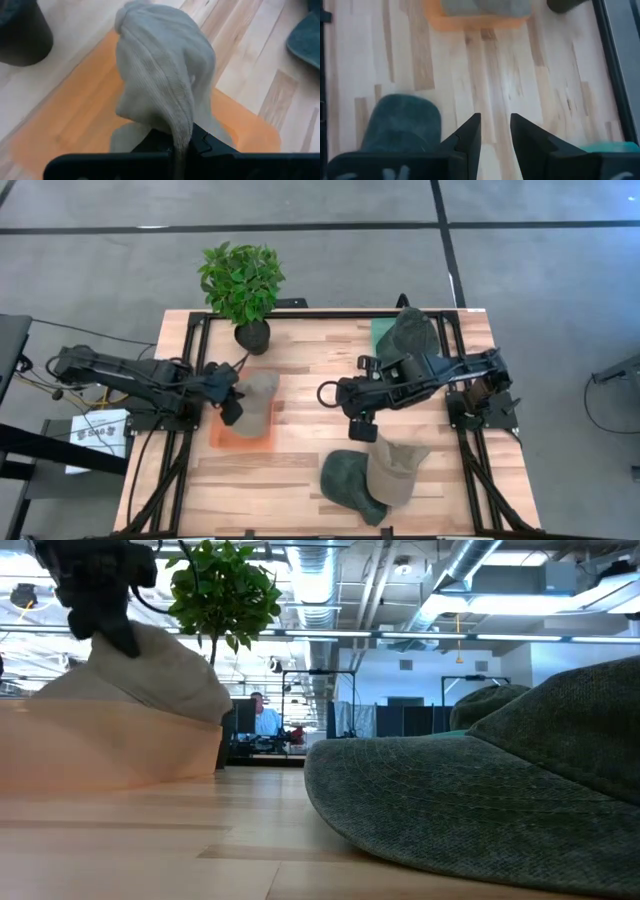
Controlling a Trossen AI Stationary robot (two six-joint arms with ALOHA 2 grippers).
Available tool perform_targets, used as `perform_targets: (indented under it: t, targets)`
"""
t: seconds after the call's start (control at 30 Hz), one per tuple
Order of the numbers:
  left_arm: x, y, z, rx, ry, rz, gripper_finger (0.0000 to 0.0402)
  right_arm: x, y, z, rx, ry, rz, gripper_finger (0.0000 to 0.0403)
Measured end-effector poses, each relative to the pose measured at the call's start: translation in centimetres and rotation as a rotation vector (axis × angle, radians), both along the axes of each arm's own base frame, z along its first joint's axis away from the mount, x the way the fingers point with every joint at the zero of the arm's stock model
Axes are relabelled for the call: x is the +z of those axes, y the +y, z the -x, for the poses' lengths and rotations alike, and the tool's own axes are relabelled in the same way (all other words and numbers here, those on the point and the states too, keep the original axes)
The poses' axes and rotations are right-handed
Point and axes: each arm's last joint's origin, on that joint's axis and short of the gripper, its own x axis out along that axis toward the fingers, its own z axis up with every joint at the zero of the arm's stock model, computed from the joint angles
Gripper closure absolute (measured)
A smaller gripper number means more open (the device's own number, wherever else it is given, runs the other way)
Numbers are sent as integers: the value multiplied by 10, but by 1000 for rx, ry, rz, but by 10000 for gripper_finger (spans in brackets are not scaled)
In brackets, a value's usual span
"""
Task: Pick & Place hat
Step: Put the top brown cap into the orange bin
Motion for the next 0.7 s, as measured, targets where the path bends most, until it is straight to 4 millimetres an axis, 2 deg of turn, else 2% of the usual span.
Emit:
perform_targets:
  t: [0.33,0.7]
  targets:
    - [-28,2,1,81,45,-44,395,1,9,0,24,-28,-10,312]
    - [-30,5,5,120,73,-123,371,3,13,-3,26,-68,-23,312]
